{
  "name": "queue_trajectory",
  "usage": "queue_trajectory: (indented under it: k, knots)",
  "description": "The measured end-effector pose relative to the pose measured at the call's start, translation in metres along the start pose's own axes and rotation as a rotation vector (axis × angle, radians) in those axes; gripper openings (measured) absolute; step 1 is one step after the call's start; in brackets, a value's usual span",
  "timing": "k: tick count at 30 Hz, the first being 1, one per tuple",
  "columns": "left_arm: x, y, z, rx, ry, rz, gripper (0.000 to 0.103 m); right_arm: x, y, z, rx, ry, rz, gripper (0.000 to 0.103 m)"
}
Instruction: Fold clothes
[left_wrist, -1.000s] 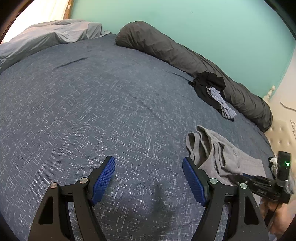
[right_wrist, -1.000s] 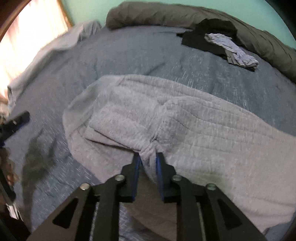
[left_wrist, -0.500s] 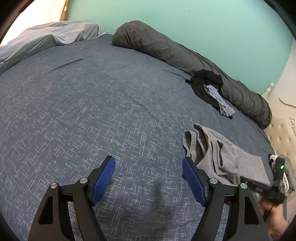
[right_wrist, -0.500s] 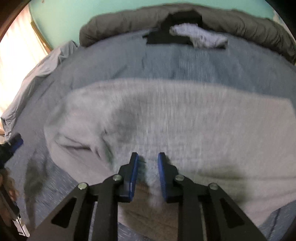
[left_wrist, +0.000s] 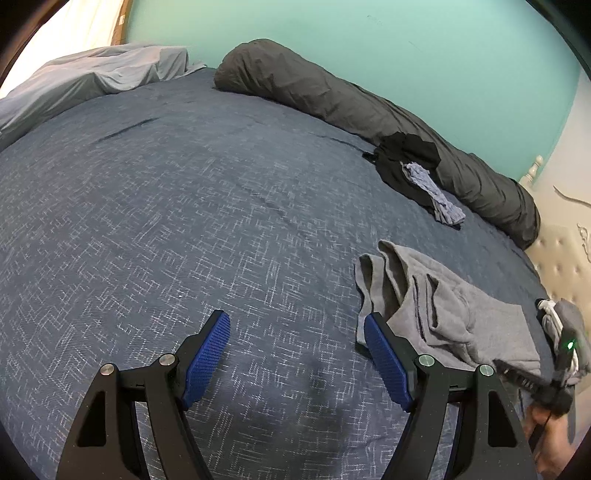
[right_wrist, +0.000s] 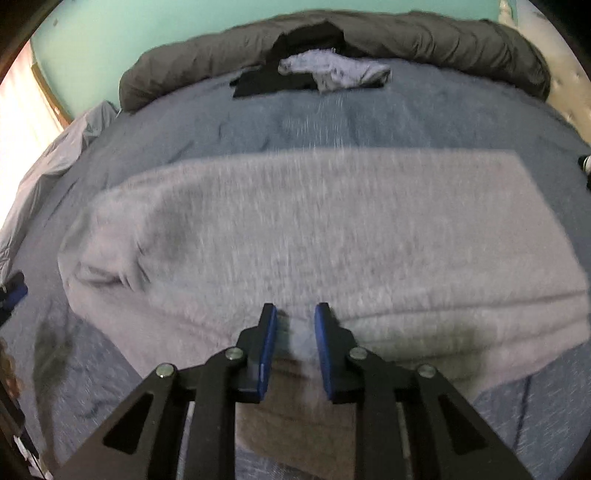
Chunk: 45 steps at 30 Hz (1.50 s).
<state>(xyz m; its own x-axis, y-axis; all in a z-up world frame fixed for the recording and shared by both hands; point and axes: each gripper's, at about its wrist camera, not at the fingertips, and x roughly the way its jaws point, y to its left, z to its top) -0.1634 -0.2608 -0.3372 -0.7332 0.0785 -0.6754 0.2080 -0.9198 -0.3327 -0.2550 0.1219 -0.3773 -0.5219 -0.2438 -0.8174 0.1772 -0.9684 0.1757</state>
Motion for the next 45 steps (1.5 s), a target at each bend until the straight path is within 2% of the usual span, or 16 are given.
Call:
queue_trajectory:
  k: [2, 6, 8, 12, 16, 19, 22, 25, 29, 30, 31, 36, 45]
  knots:
    - [0.000, -0.001, 0.000, 0.002, 0.001, -0.001, 0.078, 0.003, -0.004, -0.008, 0.005, 0.013, 0.004, 0.021]
    - [0.001, 0.000, 0.000, 0.000, 0.004, 0.000, 0.078, -0.021, -0.012, -0.007, 0.055, -0.060, 0.005, 0.021]
    - [0.001, 0.001, 0.000, -0.005, 0.002, -0.002, 0.078, -0.019, -0.017, -0.014, 0.057, -0.047, -0.015, 0.021]
    - [0.003, -0.002, -0.001, 0.003, 0.006, -0.004, 0.078, -0.008, -0.023, -0.031, 0.070, -0.024, 0.011, 0.021]
    - [0.004, -0.005, -0.002, 0.006, 0.009, -0.006, 0.078, -0.027, -0.026, -0.020, 0.096, -0.081, 0.018, 0.021]
    - [0.005, -0.008, -0.002, 0.011, 0.016, -0.012, 0.078, -0.022, -0.030, -0.014, 0.101, -0.057, -0.009, 0.021]
    - [0.009, -0.011, -0.003, 0.006, 0.032, -0.031, 0.079, -0.008, -0.027, -0.021, 0.054, -0.003, -0.016, 0.021]
    - [0.013, -0.015, -0.004, 0.006, 0.045, -0.043, 0.079, -0.009, -0.027, -0.027, 0.039, -0.013, -0.008, 0.021]
    - [0.018, -0.026, -0.007, -0.017, 0.077, -0.100, 0.079, -0.035, -0.045, -0.026, 0.145, -0.073, 0.068, 0.020]
    - [0.020, -0.029, -0.009, -0.023, 0.092, -0.120, 0.083, -0.045, -0.049, -0.029, 0.162, -0.092, 0.078, 0.020]
    - [0.023, -0.034, -0.012, -0.029, 0.114, -0.149, 0.084, -0.054, -0.052, -0.033, 0.167, -0.108, 0.092, 0.020]
    - [0.039, -0.058, -0.028, -0.035, 0.181, -0.191, 0.084, -0.079, -0.067, -0.060, 0.209, -0.149, 0.138, 0.020]
    - [0.068, -0.084, -0.040, -0.116, 0.237, -0.232, 0.084, -0.065, -0.083, -0.084, 0.236, -0.140, 0.188, 0.020]
